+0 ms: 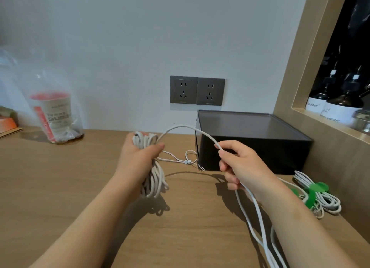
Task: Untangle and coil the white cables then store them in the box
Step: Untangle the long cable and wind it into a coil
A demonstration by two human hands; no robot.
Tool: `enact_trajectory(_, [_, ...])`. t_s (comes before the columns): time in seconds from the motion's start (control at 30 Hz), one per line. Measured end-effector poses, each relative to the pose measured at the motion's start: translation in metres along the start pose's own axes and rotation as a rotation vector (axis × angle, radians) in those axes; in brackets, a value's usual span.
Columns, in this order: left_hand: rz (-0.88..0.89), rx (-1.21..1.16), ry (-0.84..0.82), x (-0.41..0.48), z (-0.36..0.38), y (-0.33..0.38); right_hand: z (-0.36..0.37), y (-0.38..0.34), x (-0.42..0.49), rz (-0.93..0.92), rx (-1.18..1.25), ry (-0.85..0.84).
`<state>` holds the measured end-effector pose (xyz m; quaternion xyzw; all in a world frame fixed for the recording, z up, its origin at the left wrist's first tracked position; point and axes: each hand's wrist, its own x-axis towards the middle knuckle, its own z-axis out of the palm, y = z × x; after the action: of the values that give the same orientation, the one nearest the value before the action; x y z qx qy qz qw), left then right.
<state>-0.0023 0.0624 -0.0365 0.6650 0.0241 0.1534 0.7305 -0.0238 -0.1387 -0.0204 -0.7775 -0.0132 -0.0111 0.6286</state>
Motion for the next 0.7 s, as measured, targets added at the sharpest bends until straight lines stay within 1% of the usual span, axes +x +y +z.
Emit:
enact_trajectory(0.07, [-0.024,0.022,-0.077,-0.004,0.004,-0.001,0.002,0.006,0.002,-0.104,-0.266,0.077])
enact_trajectory(0.13, [-0.045,-0.002,-0.117,-0.007,0.006,0.000,0.005,0.012,0.002,-0.211,-0.529,0.079])
enact_trajectory(0.2, [-0.068,-0.041,-0.140,-0.008,0.005,0.002,0.010,0.015,0.001,-0.244,-0.650,0.006])
enact_trajectory(0.3, [-0.086,-0.095,-0.177,-0.009,0.005,0.005,0.017,0.011,-0.005,-0.248,-0.734,-0.142])
enact_trajectory(0.4, [-0.078,-0.090,-0.202,-0.010,0.007,0.004,0.020,0.011,-0.007,-0.224,-0.773,-0.252])
enact_trajectory(0.47, [-0.087,-0.097,-0.216,-0.011,0.008,0.002,0.020,0.011,-0.005,-0.167,-0.725,-0.231])
enact_trajectory(0.57, [-0.104,-0.083,-0.278,-0.011,0.008,0.002,0.020,0.011,-0.003,-0.090,-0.509,-0.141])
enact_trajectory(0.7, [-0.133,-0.042,-0.435,-0.016,0.008,0.002,0.021,0.009,-0.003,-0.097,-0.415,-0.163])
